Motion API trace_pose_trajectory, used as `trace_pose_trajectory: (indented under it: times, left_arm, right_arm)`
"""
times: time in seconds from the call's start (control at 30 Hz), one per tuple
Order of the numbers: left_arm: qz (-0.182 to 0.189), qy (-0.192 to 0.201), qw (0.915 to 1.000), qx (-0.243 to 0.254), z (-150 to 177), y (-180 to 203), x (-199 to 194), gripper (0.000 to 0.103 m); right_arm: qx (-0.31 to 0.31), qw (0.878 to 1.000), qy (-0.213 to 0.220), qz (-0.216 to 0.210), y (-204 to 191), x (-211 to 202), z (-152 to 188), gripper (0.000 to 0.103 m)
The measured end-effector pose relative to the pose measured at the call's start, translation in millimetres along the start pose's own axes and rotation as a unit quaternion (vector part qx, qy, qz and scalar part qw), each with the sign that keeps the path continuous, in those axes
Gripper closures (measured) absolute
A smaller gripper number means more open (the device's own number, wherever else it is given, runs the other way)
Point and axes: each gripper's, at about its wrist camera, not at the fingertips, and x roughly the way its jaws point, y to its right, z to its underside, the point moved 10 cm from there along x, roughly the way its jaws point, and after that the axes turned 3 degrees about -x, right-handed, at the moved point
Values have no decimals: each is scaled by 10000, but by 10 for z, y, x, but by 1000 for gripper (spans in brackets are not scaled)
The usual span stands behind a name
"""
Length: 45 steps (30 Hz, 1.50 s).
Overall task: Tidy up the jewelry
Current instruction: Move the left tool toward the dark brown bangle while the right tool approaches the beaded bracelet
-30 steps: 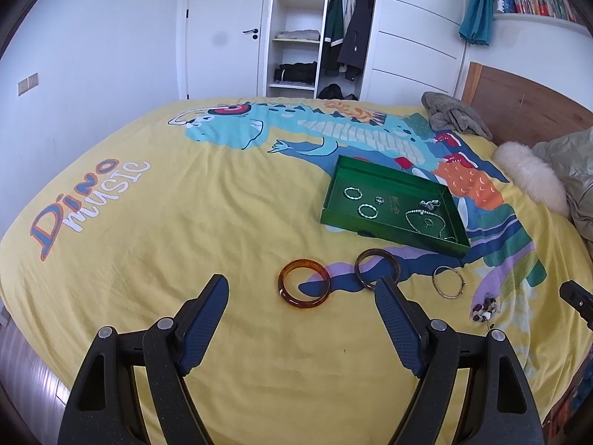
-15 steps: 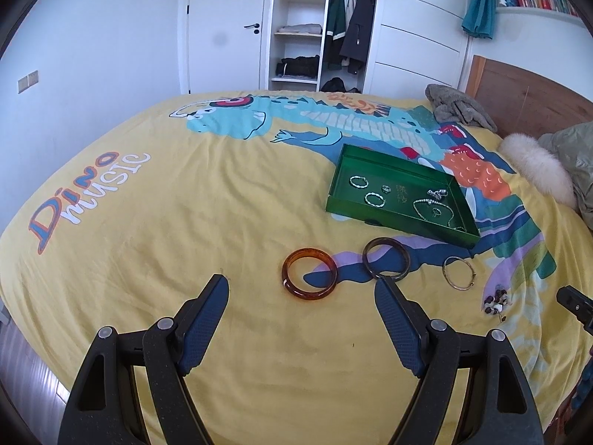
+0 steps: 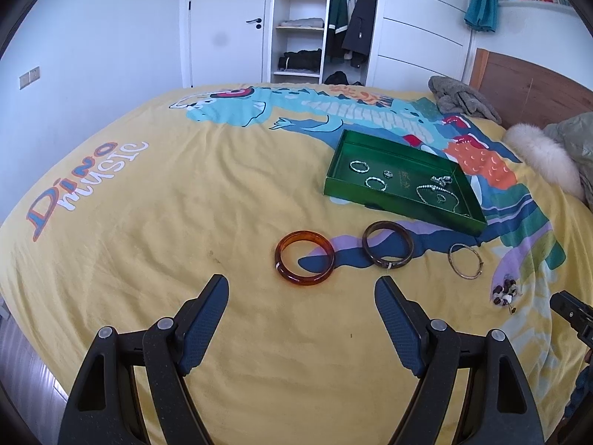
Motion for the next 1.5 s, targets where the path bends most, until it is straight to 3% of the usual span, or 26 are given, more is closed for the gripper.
trace_pose_trajectory:
  times: [0.77, 1.5]
  left_arm:
    - [-150, -397, 9991, 46, 293, 458, 497, 22]
    - [-146, -408, 9989, -164, 291, 78, 742, 19]
  right_arm:
    - [-134, 9997, -16, -183, 270, 422, 115, 46]
    - [-208, 9995, -238, 7, 339, 584, 255, 46]
